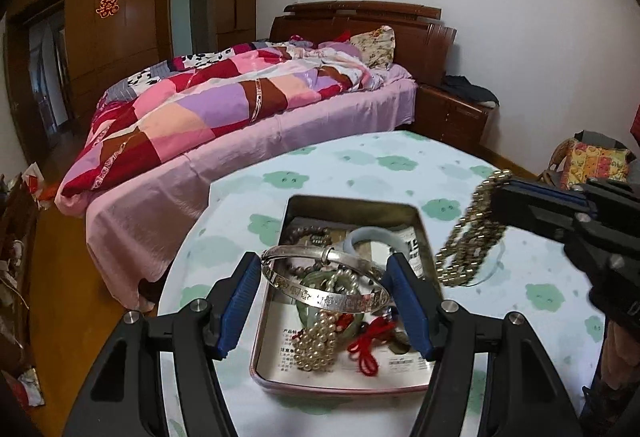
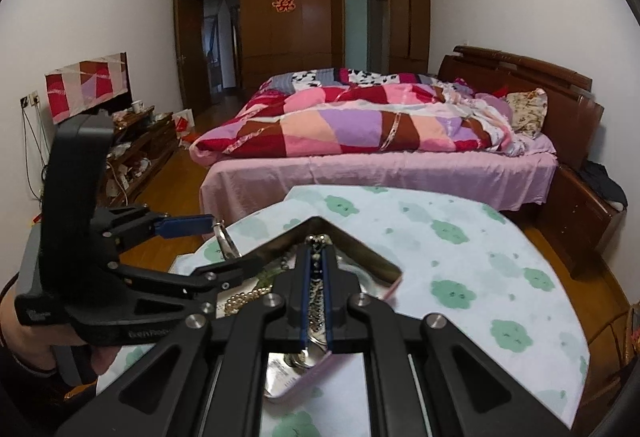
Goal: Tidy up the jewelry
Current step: 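Carry the silver bangle and gold chain over the tin with both tools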
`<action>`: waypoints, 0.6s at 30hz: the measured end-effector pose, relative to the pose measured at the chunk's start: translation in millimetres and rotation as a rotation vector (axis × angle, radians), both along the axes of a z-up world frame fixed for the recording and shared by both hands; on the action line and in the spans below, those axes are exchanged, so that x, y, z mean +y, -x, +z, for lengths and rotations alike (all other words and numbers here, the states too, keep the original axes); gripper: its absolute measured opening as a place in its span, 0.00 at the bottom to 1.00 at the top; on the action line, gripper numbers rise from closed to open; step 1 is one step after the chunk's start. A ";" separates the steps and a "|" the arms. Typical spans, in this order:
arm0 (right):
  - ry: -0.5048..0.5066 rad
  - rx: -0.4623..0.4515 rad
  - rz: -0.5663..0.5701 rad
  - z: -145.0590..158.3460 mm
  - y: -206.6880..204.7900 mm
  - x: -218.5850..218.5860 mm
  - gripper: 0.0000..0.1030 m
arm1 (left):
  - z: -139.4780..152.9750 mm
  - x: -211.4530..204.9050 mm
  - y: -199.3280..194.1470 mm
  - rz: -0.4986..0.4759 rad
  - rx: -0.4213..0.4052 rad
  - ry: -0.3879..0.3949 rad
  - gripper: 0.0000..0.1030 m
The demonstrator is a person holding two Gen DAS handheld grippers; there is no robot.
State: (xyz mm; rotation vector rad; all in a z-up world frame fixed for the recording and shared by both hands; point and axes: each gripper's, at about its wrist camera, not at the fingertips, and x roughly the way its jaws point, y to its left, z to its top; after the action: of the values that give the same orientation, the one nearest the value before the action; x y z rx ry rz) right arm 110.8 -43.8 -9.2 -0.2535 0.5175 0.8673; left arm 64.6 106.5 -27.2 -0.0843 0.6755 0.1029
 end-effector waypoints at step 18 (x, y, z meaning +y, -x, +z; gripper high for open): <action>0.067 0.070 -0.003 -41.7 -5.0 20.7 0.07 | -21.1 2.9 -4.6 0.014 0.039 -0.030 0.64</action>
State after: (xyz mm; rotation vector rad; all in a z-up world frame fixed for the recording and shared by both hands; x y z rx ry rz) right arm 115.9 -23.1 -51.0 -0.2837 0.6126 0.8593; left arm 69.3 109.4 -48.4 -0.0582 0.7127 0.1280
